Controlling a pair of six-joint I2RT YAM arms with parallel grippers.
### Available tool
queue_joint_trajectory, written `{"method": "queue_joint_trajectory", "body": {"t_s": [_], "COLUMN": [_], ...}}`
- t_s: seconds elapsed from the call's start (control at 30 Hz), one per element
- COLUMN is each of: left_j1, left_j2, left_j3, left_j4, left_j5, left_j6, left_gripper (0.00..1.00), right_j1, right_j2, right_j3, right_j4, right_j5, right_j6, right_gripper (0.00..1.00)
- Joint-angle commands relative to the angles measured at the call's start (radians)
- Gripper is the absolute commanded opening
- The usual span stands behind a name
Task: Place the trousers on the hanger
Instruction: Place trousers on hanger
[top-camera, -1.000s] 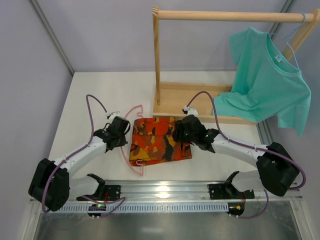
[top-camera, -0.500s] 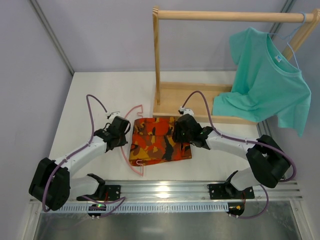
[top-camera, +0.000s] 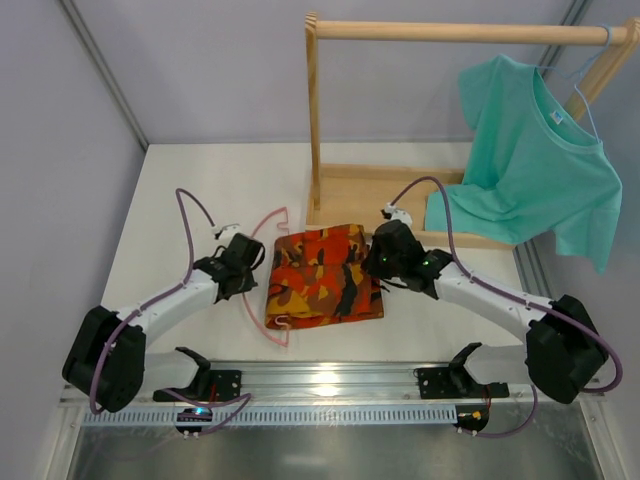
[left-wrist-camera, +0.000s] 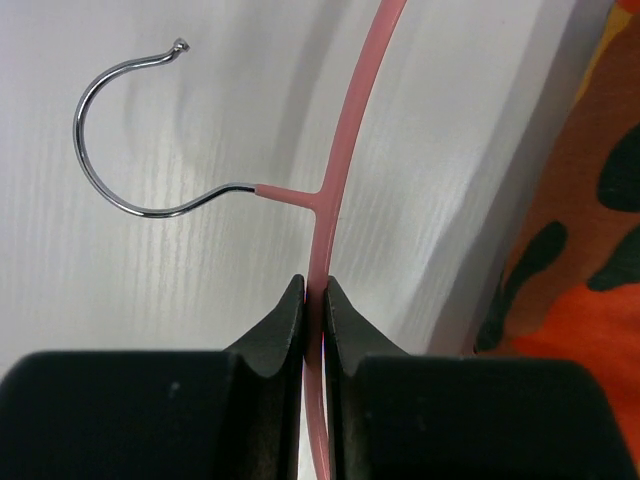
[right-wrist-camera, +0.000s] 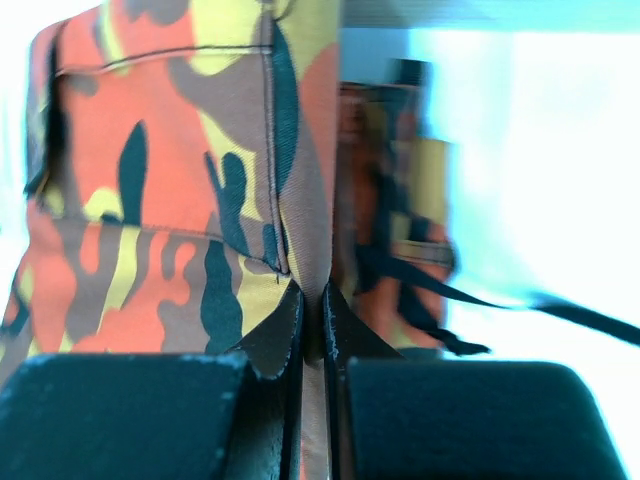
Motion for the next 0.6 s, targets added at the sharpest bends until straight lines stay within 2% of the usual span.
{"method": "queue_joint_trajectory", "body": {"t_s": [0.0, 0.2, 0.33, 0.57], "left_j1": [0.011, 0.011, 0.003, -0.034], "left_j2": [-0.008, -0.019, -0.066, -0.146], "left_j3": [0.011, -0.003, -0.058, -0.115], "left_j4": [0.011, 0.048, 0.133, 0.102], "left_j5": [-0.124, -0.090, 0.107, 0.133], "left_j6": [-0.025, -0.008, 0.003, -0.033], "left_gripper": [0.00, 0.00, 0.00, 0.00], "right_j1": [-0.080, -0.163, -0.163, -0.165], "right_j2": [-0.072, -0.062, -0.051, -0.101], "right_j3": [-0.088, -0.177, -0.214, -0.234], "right_j4": [-0.085, -0.025, 0.027, 0.037], "right_j5": [0.089, 0.040, 0.011, 0.023], "right_j6": [0.069, 0.080, 0.083, 0.083], "right_gripper": [0.04, 0.04, 0.04, 0.04]}}
